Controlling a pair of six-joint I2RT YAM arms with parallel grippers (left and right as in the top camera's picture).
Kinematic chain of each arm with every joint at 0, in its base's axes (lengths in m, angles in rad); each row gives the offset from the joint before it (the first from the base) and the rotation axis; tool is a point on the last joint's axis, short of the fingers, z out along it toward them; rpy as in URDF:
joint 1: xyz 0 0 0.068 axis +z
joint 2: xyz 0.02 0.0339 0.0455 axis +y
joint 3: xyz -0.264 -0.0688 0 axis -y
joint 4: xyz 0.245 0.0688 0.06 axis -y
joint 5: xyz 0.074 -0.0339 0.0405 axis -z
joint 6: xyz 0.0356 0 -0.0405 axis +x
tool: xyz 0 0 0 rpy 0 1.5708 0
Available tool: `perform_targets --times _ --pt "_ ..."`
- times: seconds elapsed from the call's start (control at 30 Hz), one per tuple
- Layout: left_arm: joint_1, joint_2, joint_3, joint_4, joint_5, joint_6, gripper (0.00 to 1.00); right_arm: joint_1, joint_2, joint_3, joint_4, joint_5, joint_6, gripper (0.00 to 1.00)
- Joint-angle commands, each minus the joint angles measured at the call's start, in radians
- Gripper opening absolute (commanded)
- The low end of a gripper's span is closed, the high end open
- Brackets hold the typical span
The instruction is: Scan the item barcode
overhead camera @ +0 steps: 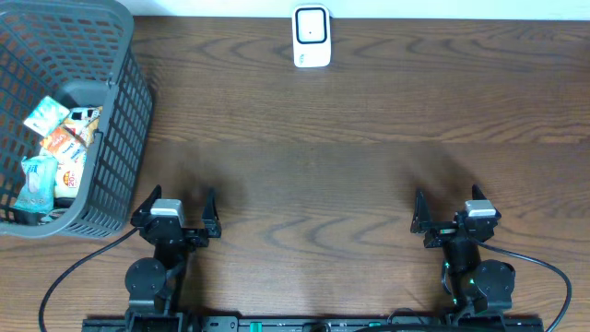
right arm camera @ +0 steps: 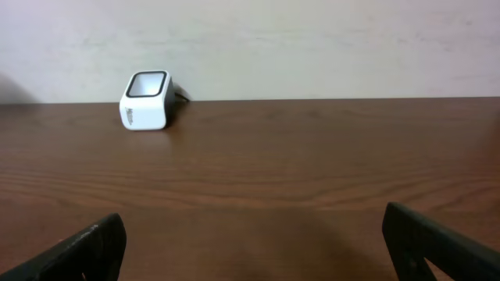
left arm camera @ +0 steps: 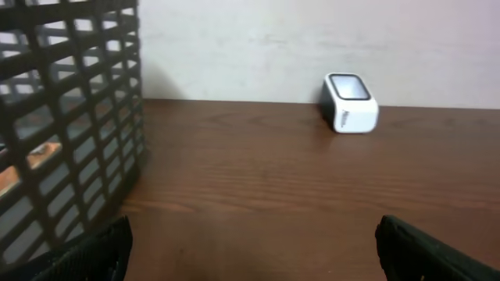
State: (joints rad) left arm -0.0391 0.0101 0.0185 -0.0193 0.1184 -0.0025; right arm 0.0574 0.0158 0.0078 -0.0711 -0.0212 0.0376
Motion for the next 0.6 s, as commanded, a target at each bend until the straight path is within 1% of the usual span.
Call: perform_targets --times 0.0,0.07,0.13,0.2,0.37,0.57 --pt "0.004 -0.006 -0.014 0.011 0.119 -0.002 0.98 -0.006 0.002 -0.003 -0.004 0.011 -0.001 0.99" --pt "0.004 -0.006 -0.009 0.064 0.19 -0.003 0.98 -0.006 0.002 -0.003 -0.004 0.011 -0.001 0.99" --pt "0.004 -0.006 0.005 0.097 0.219 -0.03 0.97 -0.006 0.002 -0.003 -0.004 0.012 -0.001 0.99" --pt "0.004 -0.006 0.028 0.11 0.218 -0.06 0.98 -0.006 0.002 -0.003 -0.004 0.011 -0.001 0.99" --pt "0.004 0.002 0.095 0.105 0.218 -0.062 0.98 -0.006 0.002 -0.003 -0.004 0.011 -0.001 0.99" --pt "0.004 0.095 0.204 0.073 0.219 -0.062 0.98 -0.006 0.002 -0.003 -0.004 0.011 -0.001 0.99"
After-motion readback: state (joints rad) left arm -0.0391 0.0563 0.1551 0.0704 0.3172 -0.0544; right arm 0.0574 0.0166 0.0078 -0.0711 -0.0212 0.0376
